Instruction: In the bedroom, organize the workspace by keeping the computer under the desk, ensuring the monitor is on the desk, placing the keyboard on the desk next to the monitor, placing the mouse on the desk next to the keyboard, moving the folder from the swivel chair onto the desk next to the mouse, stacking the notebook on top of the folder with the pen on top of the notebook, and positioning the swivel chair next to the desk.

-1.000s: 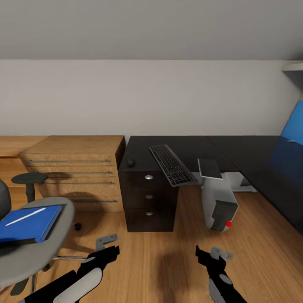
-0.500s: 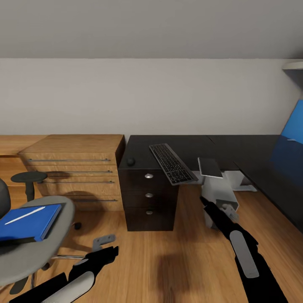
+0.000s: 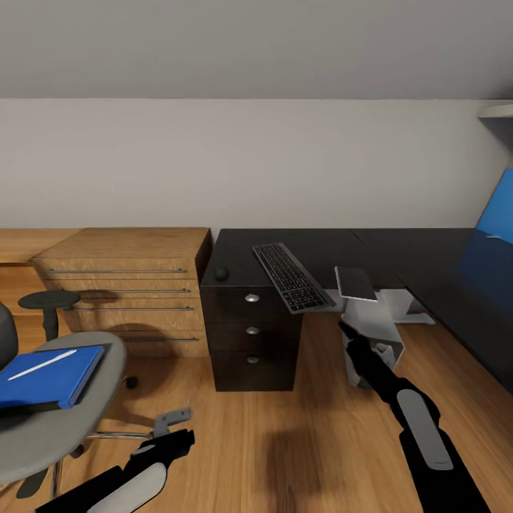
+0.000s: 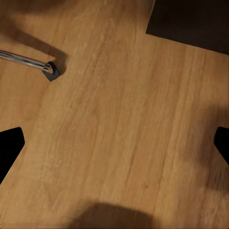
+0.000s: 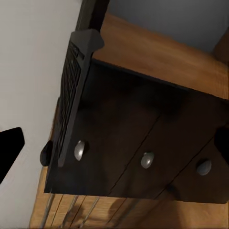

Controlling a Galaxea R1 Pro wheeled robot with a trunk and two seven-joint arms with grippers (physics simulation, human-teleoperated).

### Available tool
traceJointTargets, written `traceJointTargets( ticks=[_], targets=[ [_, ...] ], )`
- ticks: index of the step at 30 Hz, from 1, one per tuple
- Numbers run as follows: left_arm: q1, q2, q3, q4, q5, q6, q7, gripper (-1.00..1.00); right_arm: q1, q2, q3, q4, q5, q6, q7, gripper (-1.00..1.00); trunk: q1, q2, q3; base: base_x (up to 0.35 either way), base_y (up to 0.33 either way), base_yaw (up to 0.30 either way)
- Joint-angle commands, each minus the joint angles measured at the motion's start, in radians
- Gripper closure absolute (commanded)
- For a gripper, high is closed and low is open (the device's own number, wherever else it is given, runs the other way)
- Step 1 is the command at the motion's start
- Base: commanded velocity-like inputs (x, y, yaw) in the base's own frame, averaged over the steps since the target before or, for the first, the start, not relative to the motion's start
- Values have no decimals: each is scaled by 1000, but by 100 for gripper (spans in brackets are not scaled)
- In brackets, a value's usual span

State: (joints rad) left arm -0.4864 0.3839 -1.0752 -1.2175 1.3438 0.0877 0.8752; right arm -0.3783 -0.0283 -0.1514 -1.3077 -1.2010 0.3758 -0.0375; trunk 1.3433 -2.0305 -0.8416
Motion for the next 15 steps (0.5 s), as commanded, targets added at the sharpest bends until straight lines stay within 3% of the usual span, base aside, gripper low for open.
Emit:
traceJointTargets(
  ticks=[1, 2, 4, 7, 11, 15],
  targets=[
    [-1, 0, -6, 0, 1, 4, 5, -100, -1, 0, -1, -1, -20, 5, -4, -100, 0, 0, -1, 0, 0, 0],
    [-1, -1, -18, 4, 1, 3, 6, -100, -1, 0, -1, -1, -38, 6, -3, -100, 0, 0, -1, 0, 0, 0],
    [-1, -14, -91, 62, -2, -49, 5, -100, -1, -2, -1, 19, -64, 8, -3, -100, 0, 0, -1, 0, 0, 0],
    [-1, -48, -107, 103, -1, -83, 5, -100, -1, -14, 0, 28, -70, 17, -1, -100, 0, 0, -1, 0, 0, 0],
    [-1, -138, -113, 246, -7, -102, 4, -100, -1, -35, 0, 32, -92, 39, 1, -100, 0, 0, -1, 0, 0, 0],
    [-1, -155, -114, 283, -9, -105, 4, -100, -1, -38, 1, 34, -156, 94, 2, -100, 0, 0, -1, 0, 0, 0]
  ],
)
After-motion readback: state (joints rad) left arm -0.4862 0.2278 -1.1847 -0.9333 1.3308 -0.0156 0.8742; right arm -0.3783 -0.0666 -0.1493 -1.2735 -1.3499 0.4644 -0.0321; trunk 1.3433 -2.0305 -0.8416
